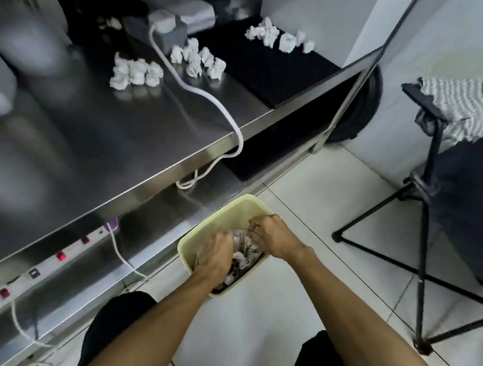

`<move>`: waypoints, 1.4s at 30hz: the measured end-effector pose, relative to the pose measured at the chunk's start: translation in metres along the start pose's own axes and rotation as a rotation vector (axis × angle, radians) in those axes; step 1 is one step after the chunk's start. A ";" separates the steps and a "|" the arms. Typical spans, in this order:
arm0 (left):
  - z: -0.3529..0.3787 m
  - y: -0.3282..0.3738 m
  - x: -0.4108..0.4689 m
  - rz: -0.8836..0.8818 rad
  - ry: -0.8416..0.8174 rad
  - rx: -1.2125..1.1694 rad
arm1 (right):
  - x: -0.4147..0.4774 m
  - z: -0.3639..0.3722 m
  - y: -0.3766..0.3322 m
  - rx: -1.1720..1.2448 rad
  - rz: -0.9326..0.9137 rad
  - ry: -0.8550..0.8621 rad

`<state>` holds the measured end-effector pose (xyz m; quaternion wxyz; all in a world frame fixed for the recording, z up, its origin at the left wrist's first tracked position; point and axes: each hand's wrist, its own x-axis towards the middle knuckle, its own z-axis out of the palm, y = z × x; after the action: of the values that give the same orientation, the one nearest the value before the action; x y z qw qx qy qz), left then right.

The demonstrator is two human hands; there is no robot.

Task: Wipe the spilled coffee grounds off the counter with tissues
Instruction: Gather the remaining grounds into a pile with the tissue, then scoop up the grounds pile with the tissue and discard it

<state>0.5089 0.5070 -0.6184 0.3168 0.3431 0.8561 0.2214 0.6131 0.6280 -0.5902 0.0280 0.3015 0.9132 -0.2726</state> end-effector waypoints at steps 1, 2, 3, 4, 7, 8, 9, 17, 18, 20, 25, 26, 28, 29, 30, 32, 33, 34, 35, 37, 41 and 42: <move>-0.003 0.004 -0.002 0.017 0.011 -0.017 | -0.004 -0.010 -0.006 -0.002 0.026 0.005; -0.007 0.005 -0.005 0.034 0.017 -0.018 | -0.005 -0.014 -0.007 -0.010 0.037 0.014; -0.012 0.009 -0.008 0.059 -0.008 0.034 | -0.007 -0.020 -0.010 -0.010 0.040 0.021; -0.017 0.012 -0.009 0.068 -0.033 0.101 | -0.011 -0.027 -0.013 -0.011 0.041 0.026; -0.044 0.036 -0.029 0.104 0.017 0.225 | -0.029 -0.057 -0.030 0.013 0.062 0.052; -0.057 0.049 -0.040 0.141 0.057 0.274 | -0.036 -0.069 -0.039 0.027 0.052 0.070; -0.072 0.065 -0.052 0.170 0.091 0.314 | -0.043 -0.085 -0.050 0.038 0.049 0.086; -0.212 0.193 -0.152 0.305 0.349 0.248 | -0.106 -0.242 -0.154 0.105 -0.005 0.280; -0.229 0.209 -0.165 0.317 0.371 0.224 | -0.113 -0.262 -0.166 0.109 -0.019 0.317; -0.261 0.239 -0.188 0.363 0.430 0.186 | -0.129 -0.306 -0.191 0.125 -0.042 0.374; -0.319 0.294 -0.224 0.404 0.458 0.042 | -0.148 -0.388 -0.242 0.149 -0.135 0.485; -0.332 0.304 -0.231 0.416 0.473 0.003 | -0.149 -0.401 -0.252 0.149 -0.156 0.497; -0.358 0.319 -0.239 0.433 0.521 -0.076 | -0.145 -0.423 -0.271 0.160 -0.204 0.511; -0.371 0.324 -0.241 0.432 0.549 -0.123 | -0.140 -0.433 -0.280 0.175 -0.226 0.515; -0.385 0.325 -0.242 0.422 0.578 -0.168 | -0.135 -0.441 -0.291 0.185 -0.247 0.518; -0.409 0.324 -0.241 0.394 0.639 -0.228 | -0.122 -0.452 -0.309 0.185 -0.284 0.530; -0.422 0.320 -0.238 0.366 0.675 -0.245 | -0.114 -0.456 -0.319 0.178 -0.303 0.526; -0.435 0.314 -0.235 0.326 0.711 -0.259 | -0.105 -0.460 -0.330 0.165 -0.316 0.520; -0.449 0.307 -0.229 0.279 0.746 -0.276 | -0.095 -0.462 -0.341 0.146 -0.322 0.514; -0.478 0.289 -0.216 0.183 0.800 -0.331 | -0.072 -0.466 -0.363 0.107 -0.325 0.499; -0.533 0.246 -0.177 0.057 0.737 -0.373 | -0.019 -0.474 -0.406 0.013 -0.311 0.422; -0.545 0.236 -0.168 0.026 0.684 -0.373 | -0.007 -0.476 -0.417 -0.007 -0.313 0.408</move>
<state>0.3311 0.4543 -0.0301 0.0673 0.1968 0.8529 0.4788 0.4369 0.5898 0.0168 -0.1984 0.2052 0.9365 -0.2039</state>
